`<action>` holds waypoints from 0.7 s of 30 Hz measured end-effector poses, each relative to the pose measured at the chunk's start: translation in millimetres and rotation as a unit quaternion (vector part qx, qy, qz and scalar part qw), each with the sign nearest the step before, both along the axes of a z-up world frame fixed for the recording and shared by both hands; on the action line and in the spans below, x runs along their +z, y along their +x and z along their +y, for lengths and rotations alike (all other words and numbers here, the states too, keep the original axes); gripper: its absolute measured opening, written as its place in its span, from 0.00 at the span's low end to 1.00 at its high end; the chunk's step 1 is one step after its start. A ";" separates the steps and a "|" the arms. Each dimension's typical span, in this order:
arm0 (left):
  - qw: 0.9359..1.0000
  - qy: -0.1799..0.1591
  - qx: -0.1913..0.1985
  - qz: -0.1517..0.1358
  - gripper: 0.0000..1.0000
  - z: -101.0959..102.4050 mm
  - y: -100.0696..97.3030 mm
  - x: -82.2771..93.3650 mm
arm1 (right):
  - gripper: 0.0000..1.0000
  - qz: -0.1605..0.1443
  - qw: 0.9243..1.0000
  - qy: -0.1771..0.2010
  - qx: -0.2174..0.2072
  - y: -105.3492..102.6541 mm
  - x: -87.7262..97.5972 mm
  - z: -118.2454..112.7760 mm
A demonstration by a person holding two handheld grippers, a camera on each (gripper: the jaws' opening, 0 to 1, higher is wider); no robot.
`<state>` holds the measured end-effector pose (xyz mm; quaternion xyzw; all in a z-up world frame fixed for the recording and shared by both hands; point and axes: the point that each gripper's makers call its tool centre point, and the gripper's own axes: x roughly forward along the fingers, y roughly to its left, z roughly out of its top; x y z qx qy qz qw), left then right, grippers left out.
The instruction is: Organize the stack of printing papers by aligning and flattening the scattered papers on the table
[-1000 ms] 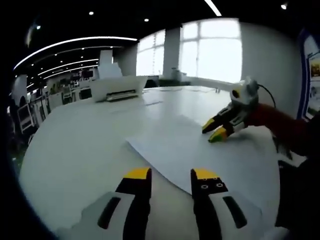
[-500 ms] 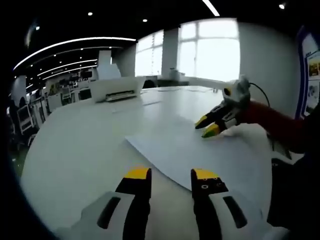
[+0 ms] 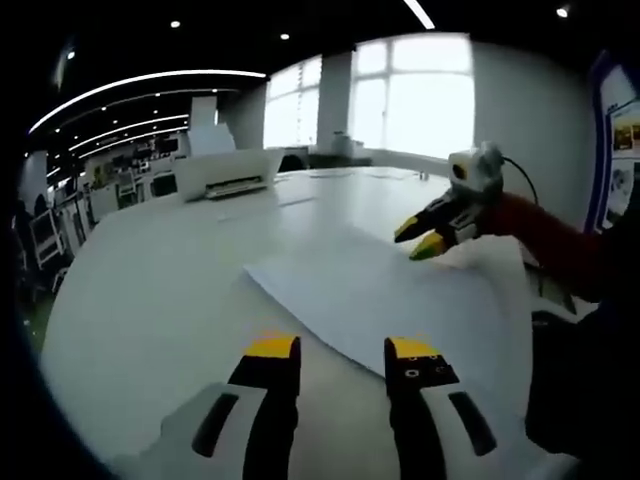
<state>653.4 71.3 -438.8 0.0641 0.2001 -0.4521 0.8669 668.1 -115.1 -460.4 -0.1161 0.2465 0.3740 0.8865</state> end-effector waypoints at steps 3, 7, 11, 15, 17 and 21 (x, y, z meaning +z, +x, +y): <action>1.000 -0.005 -0.004 -0.001 0.38 0.0 -2.2 3.3 | 0.25 -0.002 1.000 0.002 -0.002 -4.3 2.0 -3.7; 1.000 -0.012 -0.009 0.000 0.40 -1.1 -10.0 8.2 | 0.25 -0.007 1.000 0.011 -0.006 -8.8 5.1 -7.4; 1.000 -0.019 -0.010 -0.001 0.41 1.9 -15.6 14.3 | 0.26 -0.010 1.000 0.015 -0.007 -12.2 8.8 -11.2; 1.000 -0.024 -0.007 -0.003 0.42 7.4 -18.2 20.8 | 0.28 -0.016 1.000 0.020 -0.003 -13.7 13.5 -13.4; 1.000 -0.028 -0.006 -0.004 0.42 10.3 -19.3 23.6 | 0.28 -0.019 1.000 0.023 -0.001 -17.7 15.4 -13.4; 0.999 -0.031 -0.003 -0.006 0.42 14.8 -21.8 27.4 | 0.29 -0.024 0.999 0.026 -0.003 -22.5 20.4 -16.3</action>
